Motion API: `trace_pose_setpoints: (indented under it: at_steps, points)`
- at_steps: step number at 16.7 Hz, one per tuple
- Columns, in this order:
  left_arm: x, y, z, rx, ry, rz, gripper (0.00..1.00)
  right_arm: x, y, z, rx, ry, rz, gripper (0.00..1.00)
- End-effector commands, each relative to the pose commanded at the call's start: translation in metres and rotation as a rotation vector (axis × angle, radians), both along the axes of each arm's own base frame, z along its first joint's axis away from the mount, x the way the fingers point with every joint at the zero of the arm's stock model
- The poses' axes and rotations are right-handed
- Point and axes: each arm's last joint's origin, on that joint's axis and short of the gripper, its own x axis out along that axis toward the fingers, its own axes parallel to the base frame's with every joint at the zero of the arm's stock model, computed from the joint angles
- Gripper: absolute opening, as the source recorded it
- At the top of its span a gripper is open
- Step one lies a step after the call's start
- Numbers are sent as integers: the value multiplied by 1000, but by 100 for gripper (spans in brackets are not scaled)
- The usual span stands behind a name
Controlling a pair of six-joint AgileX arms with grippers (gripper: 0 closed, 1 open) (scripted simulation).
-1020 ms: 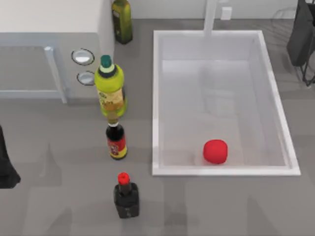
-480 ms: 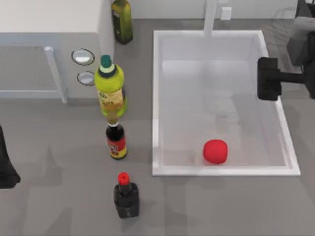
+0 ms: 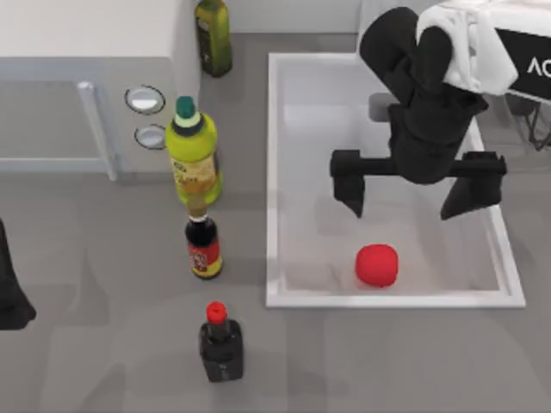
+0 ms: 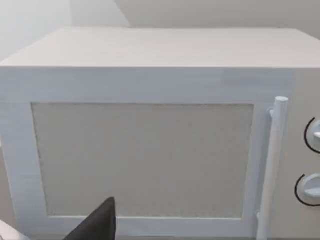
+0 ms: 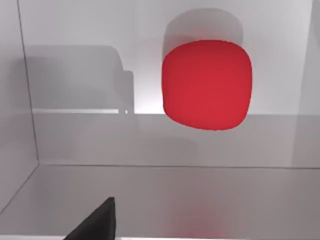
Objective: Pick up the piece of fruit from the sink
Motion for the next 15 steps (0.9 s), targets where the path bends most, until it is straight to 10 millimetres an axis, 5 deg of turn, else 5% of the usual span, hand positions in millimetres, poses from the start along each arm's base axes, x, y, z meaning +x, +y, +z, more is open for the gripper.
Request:
trace_pose_setpoints:
  at_steps: [10,15]
  points:
    - [0,0,0,0,0,0,100,8,13,-24,-32,61,-5,100]
    - [0,0,0,0,0,0,100,14,17,-93,-26,51,-2,100]
